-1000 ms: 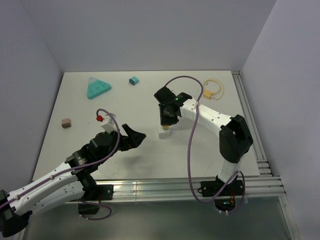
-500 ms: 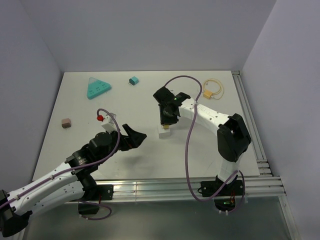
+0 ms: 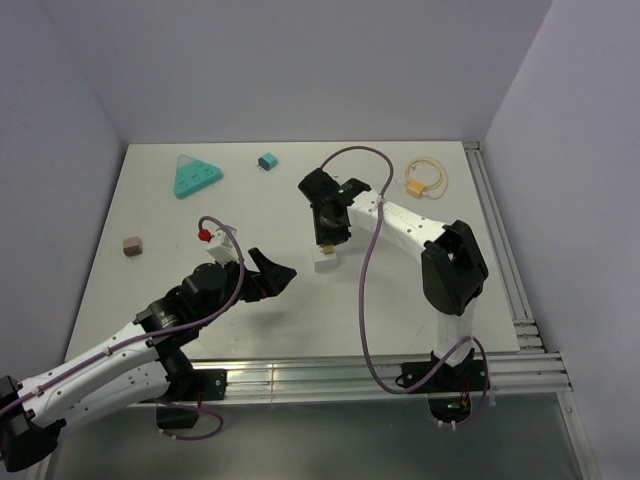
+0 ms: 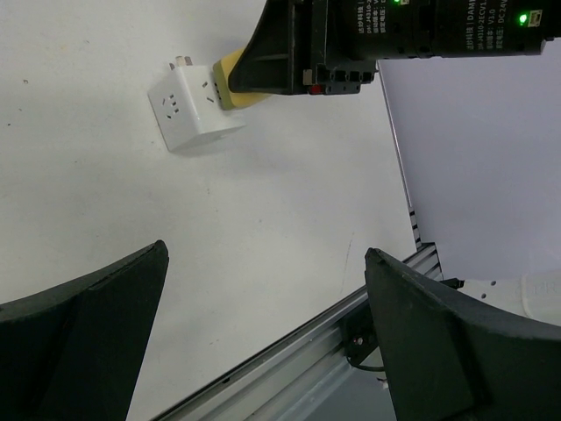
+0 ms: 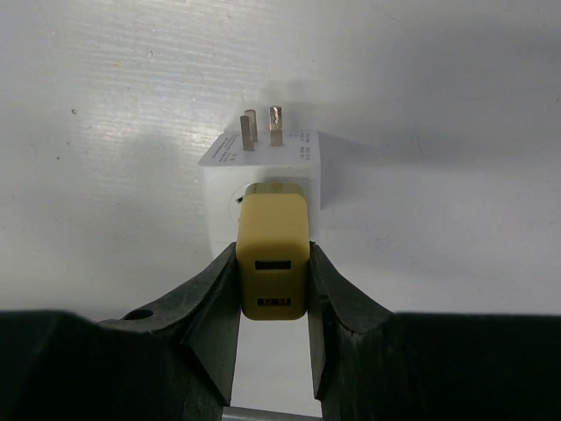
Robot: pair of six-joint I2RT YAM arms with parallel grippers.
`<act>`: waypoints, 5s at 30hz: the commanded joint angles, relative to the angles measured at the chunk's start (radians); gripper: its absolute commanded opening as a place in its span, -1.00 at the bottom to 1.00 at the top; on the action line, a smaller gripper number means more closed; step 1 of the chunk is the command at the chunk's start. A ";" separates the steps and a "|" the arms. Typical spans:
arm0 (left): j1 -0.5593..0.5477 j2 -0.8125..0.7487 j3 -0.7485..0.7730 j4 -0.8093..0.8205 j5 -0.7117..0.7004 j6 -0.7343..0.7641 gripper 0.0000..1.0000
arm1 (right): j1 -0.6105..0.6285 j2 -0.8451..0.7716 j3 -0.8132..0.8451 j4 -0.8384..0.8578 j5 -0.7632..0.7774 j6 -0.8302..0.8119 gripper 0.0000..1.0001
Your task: Insert the plug
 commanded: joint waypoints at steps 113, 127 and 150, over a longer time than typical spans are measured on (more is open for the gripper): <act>0.003 0.091 0.038 0.085 0.116 -0.011 0.99 | -0.221 -0.223 -0.933 1.305 -0.800 0.278 -0.89; 0.003 0.111 0.038 0.094 0.110 -0.018 0.98 | -0.286 -0.174 -0.934 1.216 -0.763 0.238 -0.45; 0.003 0.269 0.076 0.168 0.039 0.016 0.97 | -0.353 -0.085 -0.985 1.320 -0.875 0.298 0.22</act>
